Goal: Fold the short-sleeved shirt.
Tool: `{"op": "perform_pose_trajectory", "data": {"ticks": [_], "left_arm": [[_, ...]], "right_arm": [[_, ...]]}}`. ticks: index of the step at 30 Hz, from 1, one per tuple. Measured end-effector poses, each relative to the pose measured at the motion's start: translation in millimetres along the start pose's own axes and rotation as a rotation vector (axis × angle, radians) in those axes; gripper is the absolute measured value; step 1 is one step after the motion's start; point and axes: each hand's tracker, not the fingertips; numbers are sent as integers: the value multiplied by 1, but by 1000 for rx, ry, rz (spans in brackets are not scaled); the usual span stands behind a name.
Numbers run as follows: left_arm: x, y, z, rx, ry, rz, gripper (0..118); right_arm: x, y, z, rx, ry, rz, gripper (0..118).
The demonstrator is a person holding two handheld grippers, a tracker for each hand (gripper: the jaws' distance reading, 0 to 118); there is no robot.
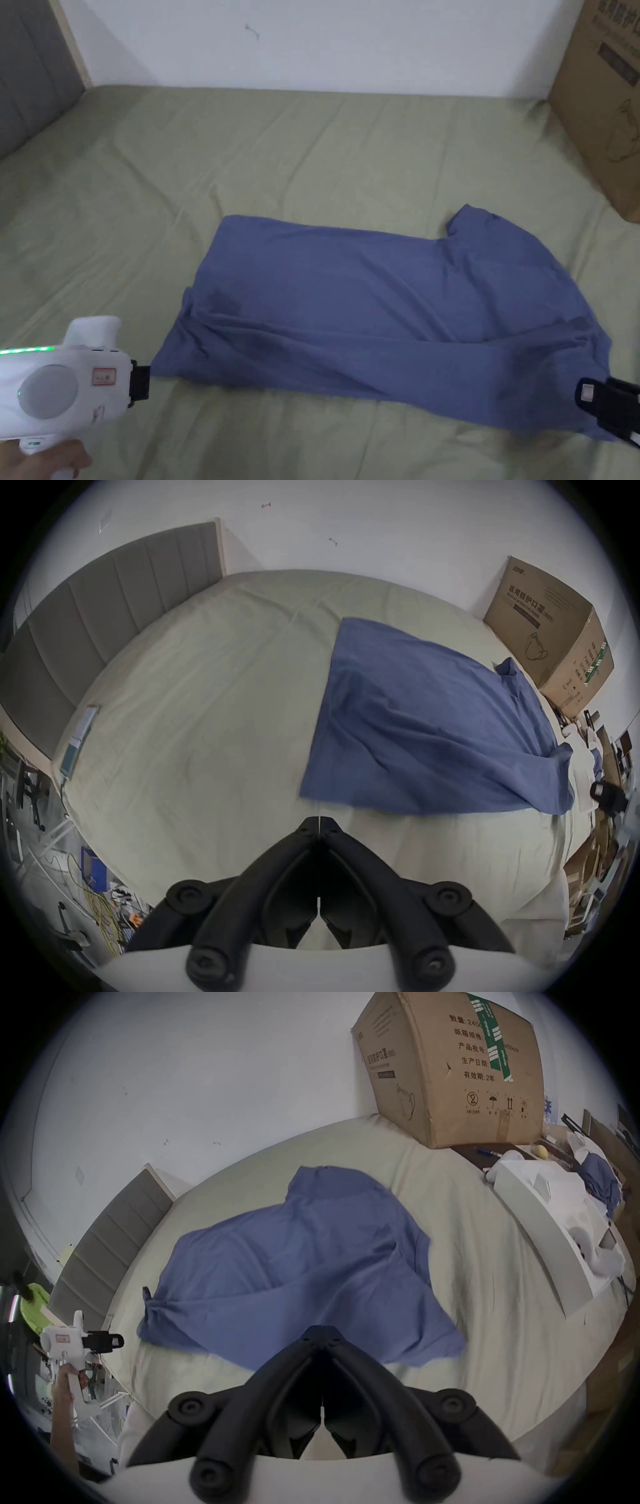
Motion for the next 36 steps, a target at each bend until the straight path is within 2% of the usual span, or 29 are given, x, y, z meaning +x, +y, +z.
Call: {"op": "perform_pose_trajectory", "data": {"ticks": [6, 7, 10, 11, 12, 13, 16, 17, 19, 21, 22, 23, 24, 25, 26, 27, 28, 31, 33, 36], "left_arm": [[12, 28, -15, 22, -31, 5, 2], [12, 35, -21, 16, -27, 15, 12], [12, 52, -45, -12, -17, 32, 58], [13, 53, -55, -48, 13, 26, 83], [15, 53, -65, -89, 52, 10, 96], [23, 51, -70, -118, 78, -2, 100], [29, 37, -89, -190, 104, -37, 99], [31, 37, -93, -116, 128, -42, 97], [37, 36, -89, -116, 141, -46, 84], [51, 36, -73, -104, 140, -73, 50], [54, 38, -68, -91, 139, -83, 26], [57, 39, -65, -73, 147, -97, 6], [58, 41, -64, -69, 102, -100, 6], [59, 44, -70, -83, 105, -88, 6], [61, 45, -71, -94, 132, -93, 6], [61, 45, -70, -89, 125, -101, 6], [58, 46, -69, -86, 123, -93, 6], [51, 49, -61, -77, 96, -64, 6], [50, 51, -52, -67, 78, -58, 6], [49, 55, -44, -55, 65, -68, 6]], "right_arm": [[11, -10, -5, -42, -31, -25, 0], [13, -10, -5, -44, -35, -24, 0], [18, -10, -4, -49, -50, -27, 0], [19, -10, -3, -54, -51, -29, 0], [21, -11, -3, -57, -57, -29, 0], [22, -12, -2, -58, -64, -28, 0], [27, -15, -1, -63, -88, -36, 0], [30, -16, 0, -65, -88, -44, 0], [36, -18, 2, -65, -97, -62, 0], [42, -19, 4, -60, -119, -71, 0], [46, -20, 5, -56, -137, -81, 0], [50, -19, 5, -56, -151, -89, 7], [56, -18, 5, -59, -162, -101, 25], [60, -17, 5, -67, -171, -112, 48], [63, -16, 5, -69, -186, -111, 82], [65, -15, 4, -65, -200, -106, 98], [68, -14, 1, -57, -206, -93, 104], [71, -5, -7, -76, -194, -72, 108], [73, 0, -21, -87, -178, -52, 108], [73, 9, -49, -161, -215, -19, 108]]}}
